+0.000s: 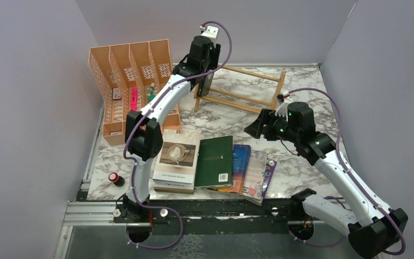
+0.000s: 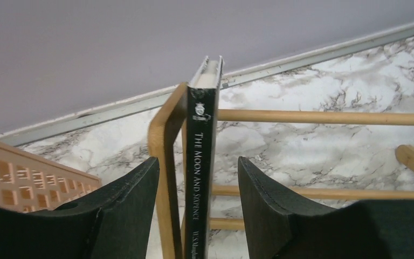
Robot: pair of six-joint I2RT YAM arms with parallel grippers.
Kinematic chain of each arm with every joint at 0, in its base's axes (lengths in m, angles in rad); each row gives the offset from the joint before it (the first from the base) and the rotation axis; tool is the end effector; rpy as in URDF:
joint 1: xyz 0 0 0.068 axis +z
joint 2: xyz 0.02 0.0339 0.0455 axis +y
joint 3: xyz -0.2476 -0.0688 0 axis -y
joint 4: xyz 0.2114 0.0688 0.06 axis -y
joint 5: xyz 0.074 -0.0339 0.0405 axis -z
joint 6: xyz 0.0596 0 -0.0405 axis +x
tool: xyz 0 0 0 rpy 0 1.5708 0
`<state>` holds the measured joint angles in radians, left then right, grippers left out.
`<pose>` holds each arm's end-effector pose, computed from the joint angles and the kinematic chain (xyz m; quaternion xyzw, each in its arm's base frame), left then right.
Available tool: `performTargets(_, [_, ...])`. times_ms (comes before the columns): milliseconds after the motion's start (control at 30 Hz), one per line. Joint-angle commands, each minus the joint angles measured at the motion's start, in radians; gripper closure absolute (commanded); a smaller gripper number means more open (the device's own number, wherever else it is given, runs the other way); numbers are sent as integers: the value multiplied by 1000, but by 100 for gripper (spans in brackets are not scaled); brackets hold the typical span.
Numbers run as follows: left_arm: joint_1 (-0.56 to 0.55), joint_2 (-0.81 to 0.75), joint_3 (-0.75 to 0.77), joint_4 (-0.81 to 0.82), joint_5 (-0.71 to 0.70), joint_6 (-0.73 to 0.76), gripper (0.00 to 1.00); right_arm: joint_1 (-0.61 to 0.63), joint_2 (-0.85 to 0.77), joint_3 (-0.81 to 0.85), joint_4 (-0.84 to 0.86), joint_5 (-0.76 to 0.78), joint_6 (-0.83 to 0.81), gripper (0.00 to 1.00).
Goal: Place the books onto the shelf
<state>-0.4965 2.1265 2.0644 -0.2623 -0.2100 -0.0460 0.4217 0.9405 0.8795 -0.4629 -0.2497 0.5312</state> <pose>0.4374 -0.2228 0.3284 0.1207 0.8008 -0.0735 0.5820 0.1790 0.0965 0.2946 -0.0151 0.8615 0.3233 0.3913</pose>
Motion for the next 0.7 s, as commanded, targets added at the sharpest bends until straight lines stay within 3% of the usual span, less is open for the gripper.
performTargets(0, [24, -111, 1, -12, -71, -60, 43, 4, 1, -12, 23, 8, 3, 24])
performTargets(167, [42, -142, 0, -54, -64, -104, 31, 4, -1, -10, 18, 7, 1, 24])
performTargets(367, [57, -147, -11, -77, 174, -72, 10, 4, -12, -9, 13, 13, -2, 24])
performTargets(467, [56, -124, -21, -78, 160, -59, 3, 3, -17, -15, 15, 11, -2, 24])
performTargets(667, [58, -25, 41, -95, 198, -42, 1, 3, -20, -17, 7, 17, 0, 24])
